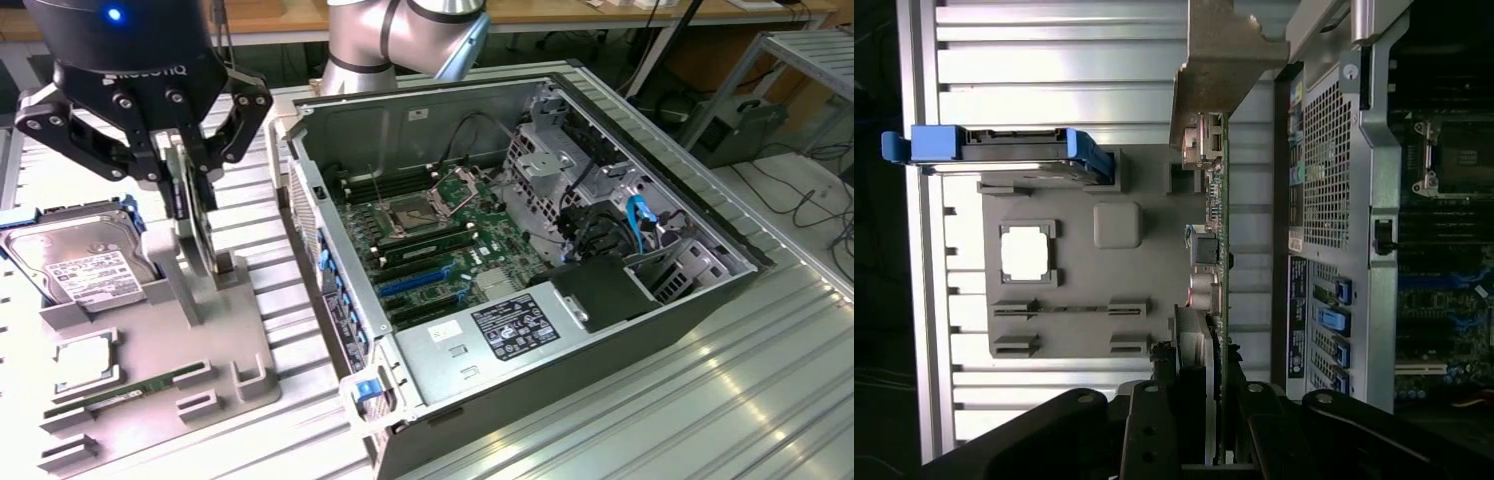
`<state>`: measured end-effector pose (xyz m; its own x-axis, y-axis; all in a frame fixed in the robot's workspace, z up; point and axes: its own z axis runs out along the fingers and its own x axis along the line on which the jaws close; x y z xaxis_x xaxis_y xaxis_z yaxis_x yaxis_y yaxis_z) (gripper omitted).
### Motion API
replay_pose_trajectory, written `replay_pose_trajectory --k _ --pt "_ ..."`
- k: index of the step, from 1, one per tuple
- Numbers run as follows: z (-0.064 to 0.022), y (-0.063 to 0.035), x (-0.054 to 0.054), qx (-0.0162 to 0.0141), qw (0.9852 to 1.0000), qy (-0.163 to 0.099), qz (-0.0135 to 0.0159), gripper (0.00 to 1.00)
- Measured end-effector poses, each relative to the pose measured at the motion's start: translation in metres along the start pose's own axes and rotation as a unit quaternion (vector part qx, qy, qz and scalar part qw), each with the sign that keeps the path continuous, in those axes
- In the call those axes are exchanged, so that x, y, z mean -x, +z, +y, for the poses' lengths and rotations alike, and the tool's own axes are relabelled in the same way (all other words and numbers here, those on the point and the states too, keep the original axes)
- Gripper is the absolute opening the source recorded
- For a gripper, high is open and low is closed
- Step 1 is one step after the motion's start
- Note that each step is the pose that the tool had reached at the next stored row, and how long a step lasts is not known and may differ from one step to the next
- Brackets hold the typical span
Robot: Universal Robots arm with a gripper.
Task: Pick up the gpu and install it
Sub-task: 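Pick up the gpu and move the gpu toward the slot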
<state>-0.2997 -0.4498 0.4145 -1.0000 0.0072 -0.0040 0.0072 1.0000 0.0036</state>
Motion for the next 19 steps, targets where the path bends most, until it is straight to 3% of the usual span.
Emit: replay_pose_trajectory --k 7,19 --pt "0.0 -0.0069 0.0 -0.0001 1.0 0.0 0.0001 0.28" --pt "0.0001 -0.0072 0.0018 0.0 1.0 0.0 0.0001 0.28"
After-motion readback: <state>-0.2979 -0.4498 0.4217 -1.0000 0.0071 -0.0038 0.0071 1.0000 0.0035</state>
